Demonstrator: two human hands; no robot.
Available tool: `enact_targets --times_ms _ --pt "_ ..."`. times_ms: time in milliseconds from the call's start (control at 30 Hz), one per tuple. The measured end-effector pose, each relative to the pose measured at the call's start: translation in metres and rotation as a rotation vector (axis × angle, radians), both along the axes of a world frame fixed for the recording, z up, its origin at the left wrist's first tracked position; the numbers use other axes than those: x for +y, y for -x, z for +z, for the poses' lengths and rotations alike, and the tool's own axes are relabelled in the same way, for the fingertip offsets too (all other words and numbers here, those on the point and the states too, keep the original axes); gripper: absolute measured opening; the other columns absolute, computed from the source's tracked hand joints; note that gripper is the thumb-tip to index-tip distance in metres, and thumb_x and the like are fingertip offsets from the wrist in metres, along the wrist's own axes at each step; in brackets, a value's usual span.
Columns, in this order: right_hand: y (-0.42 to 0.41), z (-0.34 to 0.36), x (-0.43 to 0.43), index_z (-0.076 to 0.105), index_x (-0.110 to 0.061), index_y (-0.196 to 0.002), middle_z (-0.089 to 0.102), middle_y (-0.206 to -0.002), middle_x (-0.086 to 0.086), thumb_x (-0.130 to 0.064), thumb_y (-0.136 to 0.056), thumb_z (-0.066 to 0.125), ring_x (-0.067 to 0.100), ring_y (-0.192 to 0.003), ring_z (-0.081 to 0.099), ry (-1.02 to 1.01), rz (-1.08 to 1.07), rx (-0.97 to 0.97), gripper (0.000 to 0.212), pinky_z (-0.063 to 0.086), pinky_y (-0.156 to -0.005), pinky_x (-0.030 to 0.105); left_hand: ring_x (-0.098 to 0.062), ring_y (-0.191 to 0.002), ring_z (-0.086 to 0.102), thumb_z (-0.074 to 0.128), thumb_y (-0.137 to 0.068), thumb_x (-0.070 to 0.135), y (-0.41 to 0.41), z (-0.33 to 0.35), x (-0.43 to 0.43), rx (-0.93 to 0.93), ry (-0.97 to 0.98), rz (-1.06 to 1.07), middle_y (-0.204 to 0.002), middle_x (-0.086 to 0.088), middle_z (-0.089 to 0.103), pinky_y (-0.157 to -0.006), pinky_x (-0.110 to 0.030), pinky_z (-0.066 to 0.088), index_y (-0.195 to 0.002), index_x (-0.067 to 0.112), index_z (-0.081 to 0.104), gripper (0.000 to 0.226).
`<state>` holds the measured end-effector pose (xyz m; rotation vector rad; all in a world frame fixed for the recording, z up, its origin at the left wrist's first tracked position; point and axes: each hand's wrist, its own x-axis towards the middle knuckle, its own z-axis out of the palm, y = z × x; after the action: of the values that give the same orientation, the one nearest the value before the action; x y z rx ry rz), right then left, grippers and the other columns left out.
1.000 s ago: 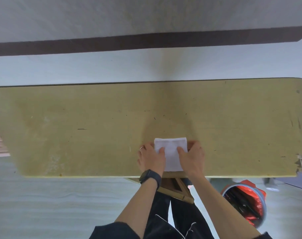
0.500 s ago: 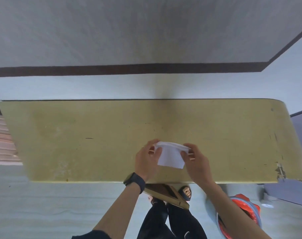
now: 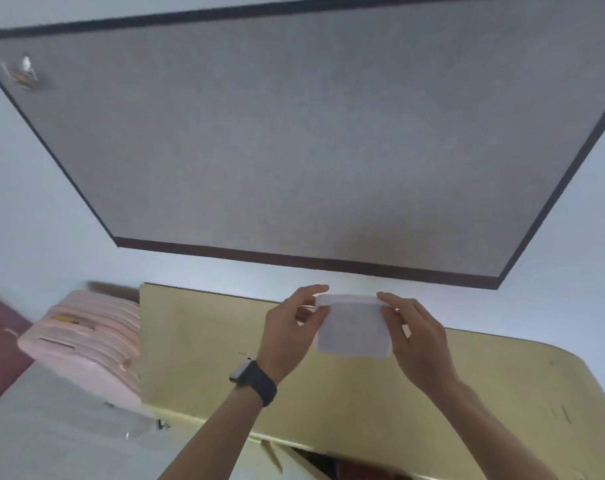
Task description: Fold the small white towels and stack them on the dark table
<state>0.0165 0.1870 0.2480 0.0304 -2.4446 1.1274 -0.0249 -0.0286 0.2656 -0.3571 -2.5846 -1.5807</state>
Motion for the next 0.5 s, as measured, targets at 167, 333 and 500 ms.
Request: enact_targets --times_ms 167,333,500 --pt "-0.026 0.048 -0.025 0.072 -0.025 -0.115 0.070 -0.104 -0.015 -0.014 -0.095 0.062 0.002 -0.086 0.063 0.125 0.149 0.108 0.025 0.042 -0.075 0.005 -0.003 -0.081 0.068 0.071 -0.090 0.025 -0.069 0.053 -0.030 0.046 -0.066 0.113 -0.097 0.017 0.072 -0.075 -0.012 0.049 -0.104 0.041 0.071 0.020" --pt "-0.071 0.055 -0.065 0.072 -0.023 -0.118 0.071 -0.105 -0.014 -0.012 -0.096 0.060 0.001 -0.093 0.064 0.052 0.386 0.151 0.027 0.047 -0.082 0.013 0.002 -0.080 0.067 0.072 -0.089 0.031 -0.165 0.058 -0.072 0.046 -0.048 0.319 -0.097 0.021 0.073 -0.073 -0.008 0.047 -0.104 0.033 0.075 0.015" --pt "-0.135 0.048 -0.147 0.074 -0.022 -0.113 0.072 -0.103 -0.012 -0.007 -0.094 0.063 -0.009 -0.093 0.061 -0.001 0.646 0.039 0.027 0.040 -0.082 0.002 0.005 -0.080 0.065 0.070 -0.091 0.032 -0.284 0.041 -0.139 0.021 0.092 0.563 -0.092 0.019 0.070 -0.072 -0.006 0.044 -0.106 0.030 0.076 0.017"
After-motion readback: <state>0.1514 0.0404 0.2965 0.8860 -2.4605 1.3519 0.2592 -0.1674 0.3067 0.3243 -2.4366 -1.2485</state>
